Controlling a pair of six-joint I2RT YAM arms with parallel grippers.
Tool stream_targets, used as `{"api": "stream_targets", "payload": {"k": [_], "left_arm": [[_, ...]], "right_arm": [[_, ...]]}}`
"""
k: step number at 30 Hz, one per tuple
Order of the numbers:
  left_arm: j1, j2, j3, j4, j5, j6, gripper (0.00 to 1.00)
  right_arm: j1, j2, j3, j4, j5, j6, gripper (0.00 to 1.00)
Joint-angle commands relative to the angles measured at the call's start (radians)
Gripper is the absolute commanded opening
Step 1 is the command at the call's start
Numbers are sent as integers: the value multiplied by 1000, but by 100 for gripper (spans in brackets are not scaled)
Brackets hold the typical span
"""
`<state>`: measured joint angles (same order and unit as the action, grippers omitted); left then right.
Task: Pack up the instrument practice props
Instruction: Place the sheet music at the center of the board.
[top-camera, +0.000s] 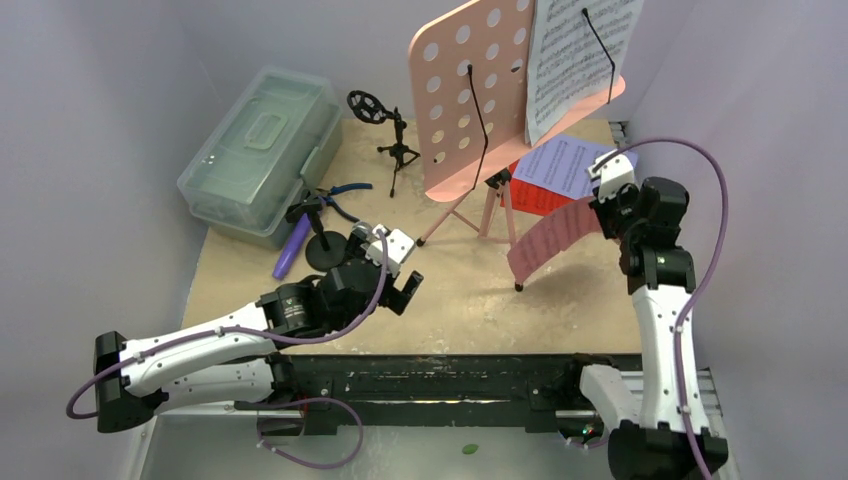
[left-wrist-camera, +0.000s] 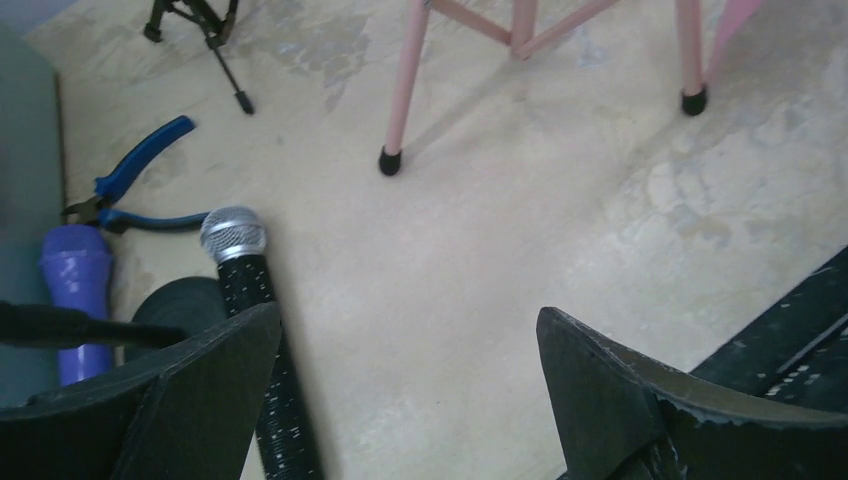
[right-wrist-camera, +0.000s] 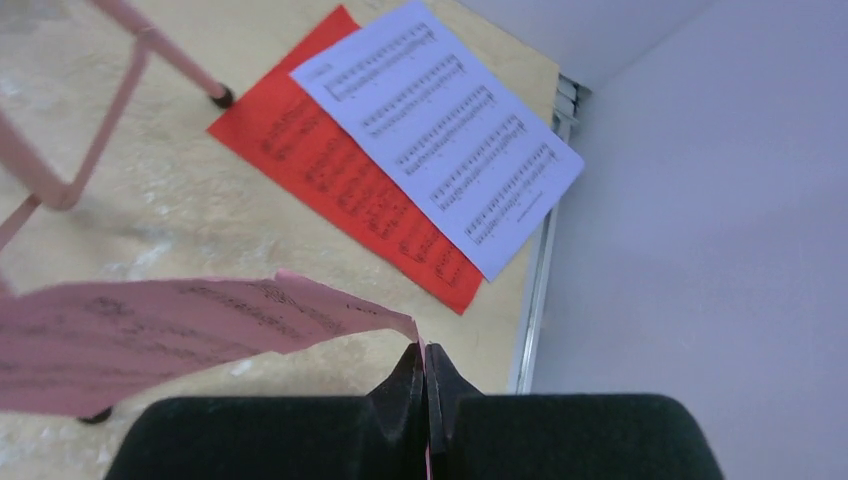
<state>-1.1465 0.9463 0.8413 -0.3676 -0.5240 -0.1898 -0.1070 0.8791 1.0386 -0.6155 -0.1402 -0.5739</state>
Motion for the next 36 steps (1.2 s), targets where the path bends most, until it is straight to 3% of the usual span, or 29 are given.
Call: {"api": "stream_targets", "payload": {"k": [1,8,16,23,30,36], "left_arm": [[4,-35,-67,17,-148,110,100],[4,1,-88,-22,-247,107,100],[11,-36,-97,-18,-263,104,100],[17,-29,-99,-13,-252,110,99],[26,-26,-100,-10,-245,113,99],[30,-28,-102,-8,-242,112,99]], "right_arm": [[-77,100,-42,264,44,157,0],[-91,283,-34,482,57,378,0],[-90,568,127,497,174,550,0],[-90,661,149,567,245,598,7],[-91,730,172,612,281,588,28],[-91,746,159,631,294,582,53]]}}
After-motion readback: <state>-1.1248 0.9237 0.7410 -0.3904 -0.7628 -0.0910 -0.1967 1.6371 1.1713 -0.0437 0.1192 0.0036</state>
